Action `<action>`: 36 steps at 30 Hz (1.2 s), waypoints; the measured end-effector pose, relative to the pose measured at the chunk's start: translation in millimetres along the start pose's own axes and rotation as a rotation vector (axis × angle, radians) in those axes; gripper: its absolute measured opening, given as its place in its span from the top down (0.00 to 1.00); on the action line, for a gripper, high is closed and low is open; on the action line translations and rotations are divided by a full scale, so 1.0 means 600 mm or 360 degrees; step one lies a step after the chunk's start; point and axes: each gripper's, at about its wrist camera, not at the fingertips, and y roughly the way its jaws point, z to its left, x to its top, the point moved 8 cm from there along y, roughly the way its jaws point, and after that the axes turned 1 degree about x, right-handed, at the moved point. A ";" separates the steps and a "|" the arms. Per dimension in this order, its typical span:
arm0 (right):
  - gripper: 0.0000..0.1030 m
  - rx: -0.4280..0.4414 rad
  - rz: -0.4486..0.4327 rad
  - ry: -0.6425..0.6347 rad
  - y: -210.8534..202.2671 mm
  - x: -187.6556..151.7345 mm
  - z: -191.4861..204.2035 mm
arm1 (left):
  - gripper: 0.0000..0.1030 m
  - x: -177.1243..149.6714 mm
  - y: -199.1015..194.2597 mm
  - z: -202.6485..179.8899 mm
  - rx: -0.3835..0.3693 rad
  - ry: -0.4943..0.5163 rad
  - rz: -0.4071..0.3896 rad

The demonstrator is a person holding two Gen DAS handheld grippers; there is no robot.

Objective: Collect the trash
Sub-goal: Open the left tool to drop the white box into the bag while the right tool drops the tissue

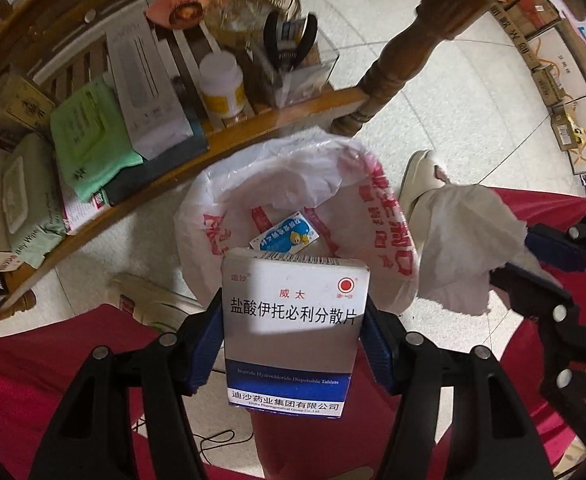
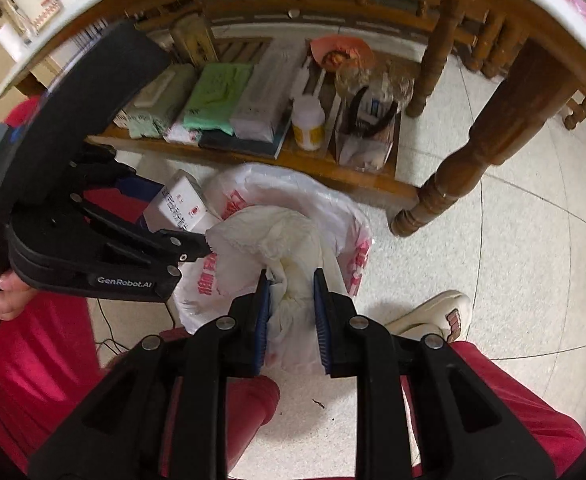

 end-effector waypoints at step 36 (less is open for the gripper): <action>0.75 0.0130 0.0319 0.0171 0.195 -0.017 -0.022 | 0.39 0.005 0.176 0.043 -0.0036 -0.0204 0.0393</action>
